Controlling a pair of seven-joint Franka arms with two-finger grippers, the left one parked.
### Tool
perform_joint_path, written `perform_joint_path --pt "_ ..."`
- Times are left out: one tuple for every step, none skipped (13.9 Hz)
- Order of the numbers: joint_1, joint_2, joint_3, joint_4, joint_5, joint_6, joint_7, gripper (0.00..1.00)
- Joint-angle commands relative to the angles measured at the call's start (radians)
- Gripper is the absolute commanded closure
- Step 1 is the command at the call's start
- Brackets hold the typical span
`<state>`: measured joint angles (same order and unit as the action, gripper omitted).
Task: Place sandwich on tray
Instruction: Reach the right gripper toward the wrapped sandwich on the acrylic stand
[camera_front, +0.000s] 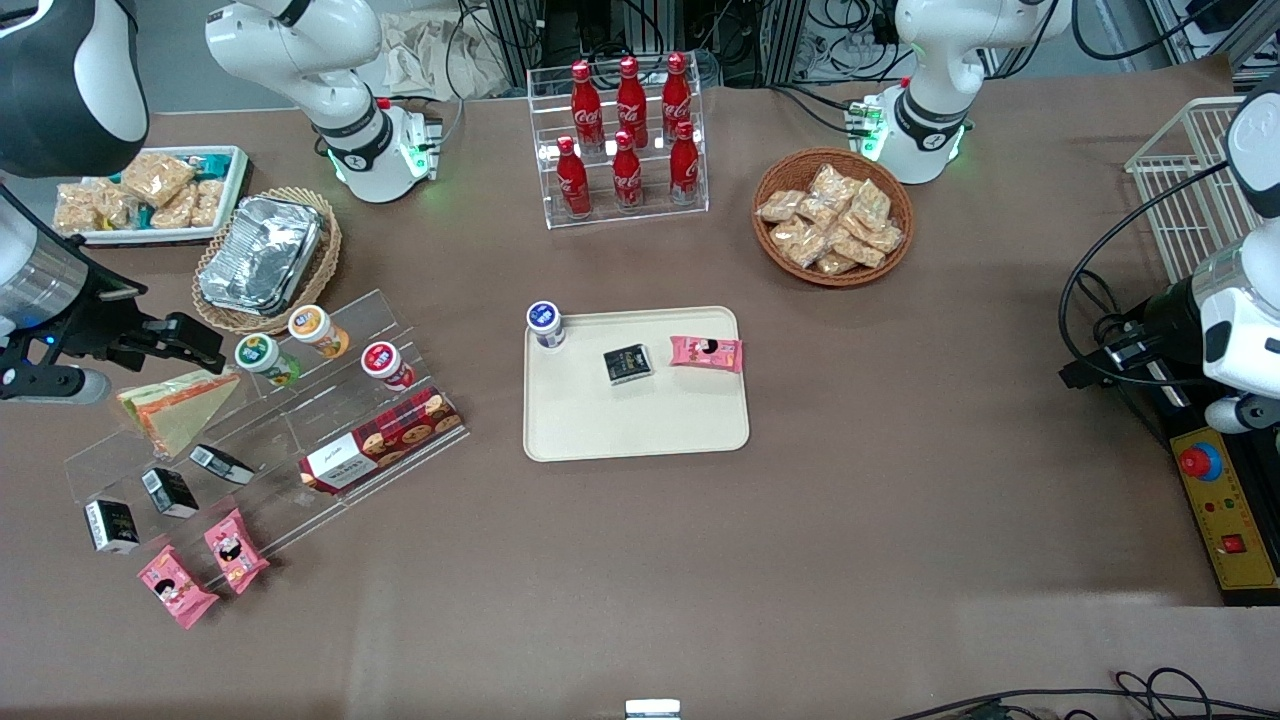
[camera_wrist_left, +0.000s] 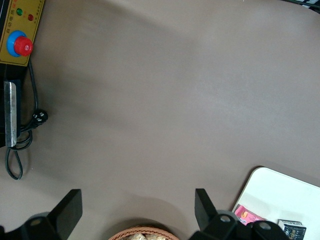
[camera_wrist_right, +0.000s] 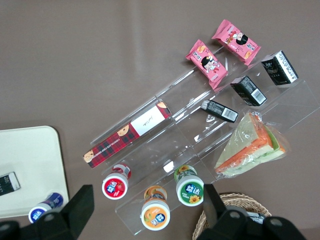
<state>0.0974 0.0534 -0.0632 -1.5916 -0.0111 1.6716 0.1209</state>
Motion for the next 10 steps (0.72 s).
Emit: perform_joint_path --pt "-0.011 0.0 -0.013 0.009 0.023 -0.001 -0.007 0.02" --pt "-0.013 0.0 -0.017 0.009 0.023 -0.003 -0.004 0.03" --pt "-0.016 -0.001 -0.018 0.009 0.023 -0.004 -0.007 0.03" --pt "-0.036 0.0 -0.024 0.009 0.025 -0.004 -0.009 0.02" --pt "-0.045 0.002 -0.03 0.007 0.034 -0.006 -0.009 0.02" --pt "-0.047 0.005 -0.033 0.006 0.036 -0.006 -0.003 0.03" --pt "-0.047 0.012 -0.043 0.007 0.036 -0.004 -0.003 0.03" --pt "-0.047 0.02 -0.064 0.006 0.036 0.0 -0.001 0.03" --pt "-0.047 0.025 -0.087 0.005 0.036 0.003 0.005 0.03" --pt "-0.047 0.034 -0.111 0.004 0.034 0.005 0.008 0.02"
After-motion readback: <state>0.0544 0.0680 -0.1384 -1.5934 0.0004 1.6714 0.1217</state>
